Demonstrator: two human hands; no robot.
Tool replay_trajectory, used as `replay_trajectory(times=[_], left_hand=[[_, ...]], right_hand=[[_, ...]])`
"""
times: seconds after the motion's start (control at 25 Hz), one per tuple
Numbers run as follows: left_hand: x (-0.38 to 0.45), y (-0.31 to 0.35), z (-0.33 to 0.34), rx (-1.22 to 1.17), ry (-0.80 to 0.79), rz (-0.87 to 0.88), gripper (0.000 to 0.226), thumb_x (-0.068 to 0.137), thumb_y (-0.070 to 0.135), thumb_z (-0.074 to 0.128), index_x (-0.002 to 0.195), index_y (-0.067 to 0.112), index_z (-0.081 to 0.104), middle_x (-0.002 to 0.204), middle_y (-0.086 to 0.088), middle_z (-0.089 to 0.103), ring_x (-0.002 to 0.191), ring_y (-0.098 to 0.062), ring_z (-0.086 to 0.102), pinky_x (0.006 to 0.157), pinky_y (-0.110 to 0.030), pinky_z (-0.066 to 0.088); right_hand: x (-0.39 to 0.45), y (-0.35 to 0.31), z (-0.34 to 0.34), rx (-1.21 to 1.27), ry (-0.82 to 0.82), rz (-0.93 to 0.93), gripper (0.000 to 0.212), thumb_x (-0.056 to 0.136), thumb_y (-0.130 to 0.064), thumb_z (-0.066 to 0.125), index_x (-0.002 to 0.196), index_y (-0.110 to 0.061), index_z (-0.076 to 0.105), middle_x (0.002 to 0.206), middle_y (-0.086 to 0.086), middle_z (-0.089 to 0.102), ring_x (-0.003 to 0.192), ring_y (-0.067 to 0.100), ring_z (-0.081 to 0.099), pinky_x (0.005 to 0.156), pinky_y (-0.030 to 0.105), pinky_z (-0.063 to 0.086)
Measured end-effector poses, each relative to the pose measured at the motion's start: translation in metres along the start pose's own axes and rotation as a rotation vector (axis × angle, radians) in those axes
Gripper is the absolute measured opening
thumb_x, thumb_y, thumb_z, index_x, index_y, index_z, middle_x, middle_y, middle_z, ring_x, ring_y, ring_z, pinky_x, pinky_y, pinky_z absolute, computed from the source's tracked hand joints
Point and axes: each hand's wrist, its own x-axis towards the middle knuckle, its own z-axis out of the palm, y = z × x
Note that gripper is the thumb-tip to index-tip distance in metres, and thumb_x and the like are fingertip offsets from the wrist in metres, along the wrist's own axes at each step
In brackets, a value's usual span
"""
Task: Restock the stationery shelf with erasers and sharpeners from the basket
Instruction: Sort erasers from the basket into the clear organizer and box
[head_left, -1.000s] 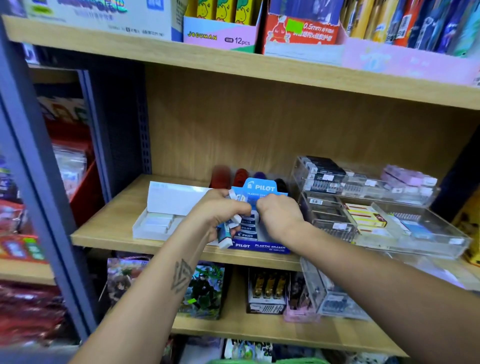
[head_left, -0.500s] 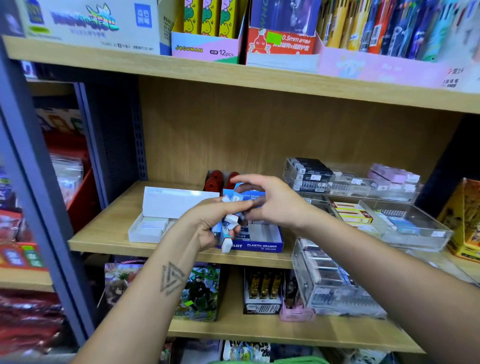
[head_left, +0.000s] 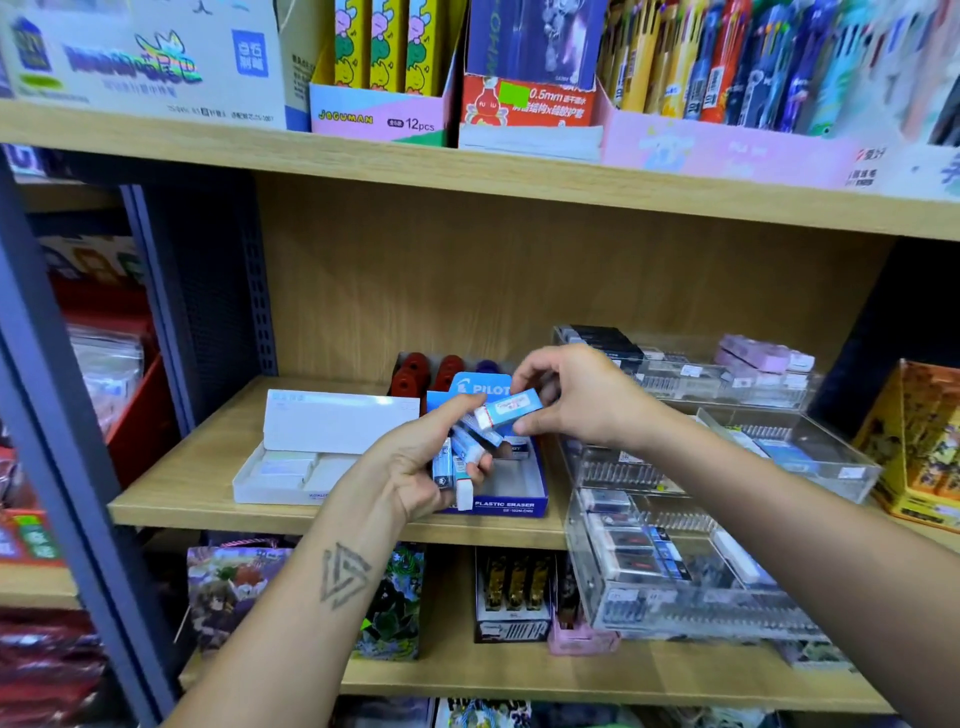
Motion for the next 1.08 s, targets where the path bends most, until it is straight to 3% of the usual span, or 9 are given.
replay_trajectory(times=[0.08, 0.2, 0.28, 0.44, 0.64, 0.76, 0.88, 0.96, 1.08], left_hand=[[-0.001, -0.001, 0.003, -0.018, -0.026, 0.011, 0.03, 0.088, 0.031, 0.071, 0.106, 0.007, 0.069, 0.091, -0.02, 0.064, 0.05, -0.016, 0.052, 0.035, -0.017, 0.04], [-0.003, -0.003, 0.015, -0.022, -0.032, 0.06, 0.013, 0.087, 0.016, 0.071, 0.098, 0.012, 0.066, 0.091, -0.019, 0.065, 0.051, -0.016, 0.05, 0.035, -0.017, 0.039], [-0.005, -0.004, 0.025, 0.015, -0.015, 0.116, 0.012, 0.086, 0.011, 0.071, 0.092, 0.016, 0.062, 0.091, -0.016, 0.064, 0.05, -0.016, 0.05, 0.036, -0.017, 0.038], [-0.01, -0.006, 0.065, 0.111, -0.029, 0.193, 0.01, 0.088, 0.005, 0.067, 0.085, 0.014, 0.064, 0.077, -0.013, 0.064, 0.047, -0.017, 0.048, 0.037, -0.016, 0.036], [-0.001, -0.008, 0.109, 0.223, 0.03, 0.238, 0.013, 0.086, 0.002, 0.068, 0.079, 0.011, 0.063, 0.074, -0.017, 0.063, 0.044, -0.019, 0.046, 0.039, -0.017, 0.038], [0.002, 0.009, 0.126, 0.3, 0.027, 0.262, 0.011, 0.086, 0.002, 0.068, 0.083, 0.01, 0.063, 0.081, -0.022, 0.063, 0.046, -0.019, 0.047, 0.041, -0.019, 0.039], [0.01, 0.019, 0.152, 0.464, 0.049, 0.376, 0.012, 0.085, -0.002, 0.069, 0.084, 0.008, 0.063, 0.076, -0.02, 0.061, 0.044, -0.02, 0.046, 0.04, -0.02, 0.039], [0.02, 0.017, 0.172, 0.578, 0.063, 0.453, 0.013, 0.082, -0.004, 0.072, 0.084, 0.007, 0.065, 0.07, -0.017, 0.062, 0.043, -0.02, 0.046, 0.041, -0.021, 0.04], [0.036, 0.004, 0.2, 0.653, -0.006, 0.436, 0.015, 0.081, -0.004, 0.075, 0.083, 0.008, 0.066, 0.069, -0.015, 0.063, 0.042, -0.019, 0.048, 0.042, -0.023, 0.041]], right_hand=[[-0.005, 0.008, -0.009, -0.005, 0.022, 0.035, 0.031, 0.067, -0.014, 0.091, 0.088, -0.022, 0.07, 0.064, -0.012, 0.055, 0.054, 0.001, 0.048, 0.054, 0.017, 0.041], [-0.016, 0.02, -0.02, 0.041, 0.039, 0.038, 0.031, 0.066, -0.011, 0.091, 0.085, -0.022, 0.069, 0.073, 0.002, 0.066, 0.063, 0.013, 0.06, 0.065, 0.037, 0.056], [-0.027, 0.026, -0.029, 0.071, 0.055, -0.007, 0.031, 0.065, -0.006, 0.089, 0.085, -0.02, 0.07, 0.078, 0.007, 0.069, 0.069, 0.024, 0.065, 0.07, 0.045, 0.058], [-0.053, 0.04, -0.054, 0.039, 0.149, -0.093, 0.03, 0.067, 0.002, 0.082, 0.086, -0.015, 0.065, 0.078, 0.0, 0.066, 0.066, 0.019, 0.059, 0.061, 0.031, 0.051], [-0.074, 0.074, -0.081, 0.028, 0.237, -0.047, 0.033, 0.062, -0.01, 0.092, 0.084, -0.021, 0.07, 0.083, -0.007, 0.062, 0.074, 0.014, 0.059, 0.068, 0.031, 0.052], [-0.083, 0.1, -0.106, -0.023, 0.285, 0.09, 0.03, 0.065, -0.018, 0.093, 0.089, -0.019, 0.074, 0.075, -0.009, 0.057, 0.065, 0.009, 0.053, 0.065, 0.025, 0.042], [-0.088, 0.124, -0.138, -0.103, 0.346, 0.254, 0.028, 0.069, -0.024, 0.09, 0.092, -0.021, 0.076, 0.069, -0.012, 0.06, 0.064, 0.007, 0.055, 0.062, 0.023, 0.042], [-0.09, 0.138, -0.157, -0.167, 0.317, 0.299, 0.028, 0.069, -0.023, 0.09, 0.094, -0.021, 0.077, 0.072, -0.011, 0.064, 0.066, 0.007, 0.057, 0.057, 0.016, 0.041], [-0.099, 0.157, -0.178, -0.376, 0.135, 0.291, 0.03, 0.069, -0.023, 0.09, 0.096, -0.019, 0.079, 0.082, -0.005, 0.071, 0.074, 0.006, 0.062, 0.059, 0.008, 0.041]])
